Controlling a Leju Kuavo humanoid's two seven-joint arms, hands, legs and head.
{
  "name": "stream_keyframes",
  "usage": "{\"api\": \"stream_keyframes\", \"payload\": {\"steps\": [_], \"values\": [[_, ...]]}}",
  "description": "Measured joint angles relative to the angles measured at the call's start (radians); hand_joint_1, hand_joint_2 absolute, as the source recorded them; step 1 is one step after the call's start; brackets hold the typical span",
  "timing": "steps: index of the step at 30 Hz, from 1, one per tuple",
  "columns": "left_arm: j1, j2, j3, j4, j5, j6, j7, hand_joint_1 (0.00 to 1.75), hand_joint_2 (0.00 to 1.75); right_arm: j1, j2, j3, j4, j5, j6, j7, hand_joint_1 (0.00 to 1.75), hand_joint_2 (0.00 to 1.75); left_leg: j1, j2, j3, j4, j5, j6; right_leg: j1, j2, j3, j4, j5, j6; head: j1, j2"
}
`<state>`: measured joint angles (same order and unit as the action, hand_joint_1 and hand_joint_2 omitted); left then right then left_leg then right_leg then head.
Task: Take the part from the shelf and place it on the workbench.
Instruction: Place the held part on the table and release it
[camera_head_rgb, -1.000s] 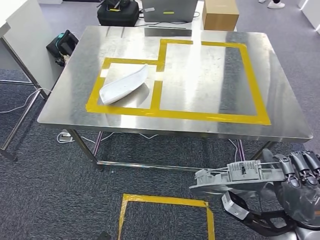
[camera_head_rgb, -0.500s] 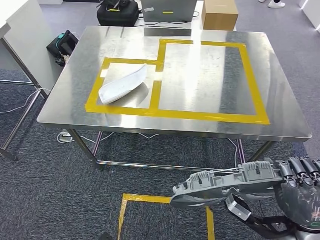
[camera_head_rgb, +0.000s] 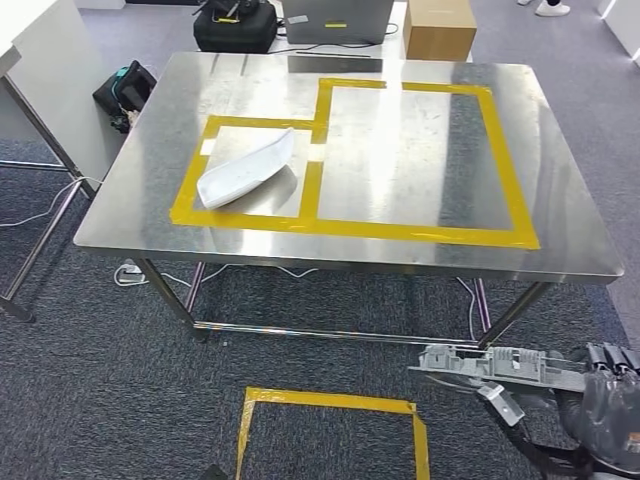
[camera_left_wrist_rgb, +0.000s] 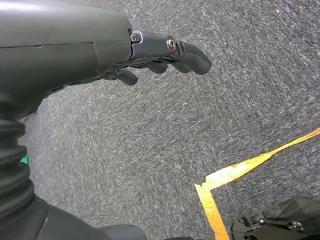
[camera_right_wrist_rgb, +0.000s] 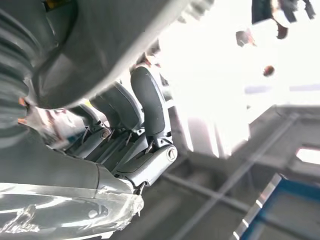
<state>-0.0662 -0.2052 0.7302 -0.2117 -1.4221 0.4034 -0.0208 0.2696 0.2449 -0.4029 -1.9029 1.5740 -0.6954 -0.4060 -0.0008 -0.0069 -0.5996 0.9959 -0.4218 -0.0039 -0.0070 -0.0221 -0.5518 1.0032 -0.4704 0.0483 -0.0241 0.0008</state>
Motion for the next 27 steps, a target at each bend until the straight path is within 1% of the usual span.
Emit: {"api": "stream_keyframes", "payload": {"steps": [2,4,6,8,11,14,18,27], "values": [[-0.001,0.000,-0.002,0.000,-0.002,-0.002,0.001,0.00,1.75,0.007,-0.021,0.017,0.022,0.000,0.000,0.062,1.75,1.75,0.000,0.000,0.000,0.000,0.000,0.000,0.000,0.000,0.000,0.000,0.000,0.000,0.000,0.000],[-0.002,0.000,-0.005,0.000,-0.003,-0.002,0.001,0.00,1.75,0.016,-0.051,0.049,0.042,0.000,0.001,0.148,1.75,1.75,0.000,0.000,0.000,0.000,0.000,0.000,0.000,0.000,0.000,0.000,0.000,0.000,0.000,0.000],[-0.002,-0.001,-0.007,0.000,-0.005,-0.002,0.001,0.00,1.75,0.025,-0.081,0.085,0.057,0.000,0.001,0.212,1.75,1.75,0.000,0.000,0.000,0.000,0.000,0.000,0.000,0.000,0.000,0.000,0.000,0.000,0.000,0.000],[-0.002,-0.001,-0.009,0.000,-0.005,-0.002,0.001,0.00,1.75,0.030,-0.104,0.110,0.067,0.000,0.002,0.234,1.75,1.75,0.000,0.000,0.000,0.000,0.000,0.000,0.000,0.000,0.000,0.000,0.000,0.000,0.000,0.000],[-0.002,-0.001,-0.014,0.000,-0.007,-0.001,0.002,0.00,1.75,0.035,-0.124,0.128,0.078,0.000,0.001,0.233,1.75,1.75,0.000,0.000,0.000,0.000,0.000,0.000,0.000,0.000,0.000,0.000,0.000,0.000,0.000,0.000],[-0.002,-0.001,-0.016,0.000,-0.011,0.001,0.004,0.00,1.75,0.039,-0.130,0.131,0.080,0.000,0.000,0.191,1.75,1.75,0.000,0.000,0.000,0.000,0.000,0.000,0.000,0.000,0.000,0.000,0.000,0.000,0.000,0.000],[-0.001,-0.001,-0.016,0.000,-0.013,0.002,0.008,0.00,1.75,0.037,-0.117,0.114,0.060,0.000,0.000,0.086,1.75,1.75,0.000,0.000,0.000,0.000,0.000,0.000,0.000,0.000,0.000,0.000,0.000,0.000,0.000,0.000],[0.001,-0.002,-0.016,0.000,-0.013,0.002,0.008,0.00,1.75,-0.018,-0.019,0.007,-0.050,-0.001,0.000,-0.141,1.75,1.75,0.000,0.000,0.000,0.000,0.000,0.000,0.000,0.000,0.000,0.000,0.000,0.000,0.000,0.000]]}}
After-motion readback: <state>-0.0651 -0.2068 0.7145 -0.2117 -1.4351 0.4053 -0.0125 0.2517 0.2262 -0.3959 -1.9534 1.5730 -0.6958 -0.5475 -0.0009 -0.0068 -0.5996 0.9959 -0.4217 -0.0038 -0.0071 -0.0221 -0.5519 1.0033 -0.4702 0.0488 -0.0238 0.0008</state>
